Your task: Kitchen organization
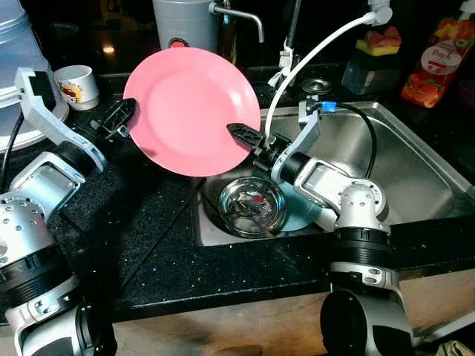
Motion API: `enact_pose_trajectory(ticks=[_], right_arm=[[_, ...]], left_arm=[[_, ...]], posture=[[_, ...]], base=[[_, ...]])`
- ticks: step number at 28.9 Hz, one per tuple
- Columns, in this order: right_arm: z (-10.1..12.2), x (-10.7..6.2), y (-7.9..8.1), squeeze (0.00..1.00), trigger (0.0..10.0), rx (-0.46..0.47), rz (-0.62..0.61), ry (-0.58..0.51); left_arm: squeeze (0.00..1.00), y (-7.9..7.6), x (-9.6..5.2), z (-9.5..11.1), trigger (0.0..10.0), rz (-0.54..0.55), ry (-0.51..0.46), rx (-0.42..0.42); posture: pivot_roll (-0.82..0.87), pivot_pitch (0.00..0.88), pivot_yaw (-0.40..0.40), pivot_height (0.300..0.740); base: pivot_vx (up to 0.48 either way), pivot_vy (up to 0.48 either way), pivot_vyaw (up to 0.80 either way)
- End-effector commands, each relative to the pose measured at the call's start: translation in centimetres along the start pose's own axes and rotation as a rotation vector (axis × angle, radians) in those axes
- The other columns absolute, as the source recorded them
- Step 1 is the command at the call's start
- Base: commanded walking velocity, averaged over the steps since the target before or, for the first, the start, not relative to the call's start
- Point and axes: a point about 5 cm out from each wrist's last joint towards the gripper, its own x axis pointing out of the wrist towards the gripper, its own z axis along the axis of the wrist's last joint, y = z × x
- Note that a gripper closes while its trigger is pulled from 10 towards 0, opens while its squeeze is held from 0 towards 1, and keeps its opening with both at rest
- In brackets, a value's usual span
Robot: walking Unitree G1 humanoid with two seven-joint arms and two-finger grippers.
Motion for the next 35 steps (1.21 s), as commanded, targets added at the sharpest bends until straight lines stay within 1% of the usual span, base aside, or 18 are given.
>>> enact_pose_trajectory(ticks=[1,5,12,18,19,21,22,23,24,26,27,28,31,32,33,35], right_arm=[[0.6,0.1,0.6,0.0,0.0,-0.007,0.019,-0.025],[1.2,-0.1,0.7,0.0,0.0,0.0,0.026,-0.059],[1.8,-0.2,0.5,0.0,0.0,0.013,0.025,-0.102],[2.0,-0.2,0.6,0.0,0.0,0.017,0.029,-0.116],[2.2,-0.2,0.6,0.0,0.0,0.019,0.027,-0.126],[2.3,-0.2,0.5,0.0,0.0,0.02,0.025,-0.13],[2.3,-0.2,0.5,0.0,0.0,0.023,0.024,-0.135],[2.5,-0.3,0.4,0.0,0.0,0.024,0.019,-0.145],[3.0,-0.6,0.1,0.0,0.0,0.019,-0.001,-0.173],[3.2,-0.6,0.0,0.0,0.0,0.016,-0.01,-0.183],[3.6,-0.9,-0.3,0.0,0.0,0.012,-0.026,-0.202],[3.6,-0.9,-0.3,0.0,0.0,0.012,-0.026,-0.202],[5.1,-1.7,-1.4,0.0,0.0,0.015,-0.086,-0.275],[5.1,-1.7,-1.4,0.0,0.0,0.015,-0.086,-0.275],[6.2,-2.4,-2.0,0.0,0.0,-0.008,-0.14,-0.329],[6.8,-2.8,-2.6,0.0,0.0,-0.09,-0.21,-0.354]], left_arm=[[0.0,0.4,0.0,-0.7,0.0,0.022,0.028,-0.013],[0.0,0.9,0.1,-1.1,0.0,0.068,0.051,0.006],[0.0,1.3,-0.1,-1.6,0.0,0.101,0.079,0.019],[0.0,1.6,-0.1,-1.7,0.0,0.126,0.088,0.034],[0.0,1.8,0.0,-1.8,10.0,0.153,0.105,0.07],[0.0,1.9,0.1,-1.9,10.0,0.163,0.113,0.084],[0.04,2.0,0.1,-1.9,10.0,0.17,0.119,0.093],[0.56,2.1,0.1,-2.0,10.0,0.174,0.118,0.092],[1.0,2.1,0.2,-1.9,10.0,0.17,0.109,0.087],[1.0,2.1,0.2,-1.9,10.0,0.167,0.105,0.086],[1.0,2.2,0.3,-1.7,10.0,0.187,0.096,0.109],[1.0,2.2,0.3,-1.7,10.0,0.187,0.096,0.109],[1.0,3.1,0.3,-1.0,10.0,0.278,0.058,0.176],[1.0,3.1,0.3,-1.0,10.0,0.278,0.058,0.176],[0.0,3.5,0.2,-0.5,10.0,0.318,0.019,0.221],[0.0,3.5,0.3,-0.3,10.0,0.336,0.007,0.28]], posture=[[0.02,0.014,-0.007,0.74],[0.02,0.014,-0.002,0.74],[0.02,0.014,-0.006,0.74],[0.02,0.013,-0.006,0.74],[0.02,0.013,-0.006,0.74],[0.02,0.013,-0.006,0.74],[0.02,0.013,-0.003,0.74],[0.02,0.013,-0.002,0.74],[0.02,0.012,-0.001,0.74],[0.02,0.012,-0.001,0.74],[0.02,0.013,0.0,0.74],[0.02,0.013,0.0,0.74],[0.02,0.011,0.001,0.74],[0.02,0.011,0.001,0.74],[0.02,0.008,0.004,0.74],[0.02,0.008,0.004,0.74]], base=[[0.0,0.0,0.0],[0.0,0.0,0.0],[0.0,0.0,0.0],[0.0,0.0,0.0],[0.0,0.0,0.0],[0.0,0.0,0.0],[0.0,0.0,0.0],[0.0,0.0,0.0],[0.0,0.0,0.0],[0.0,0.0,0.0],[0.0,0.0,0.0],[0.0,0.0,0.0],[0.0,0.0,0.0],[0.0,0.0,0.0],[0.0,0.0,0.0],[0.0,0.0,0.0]])
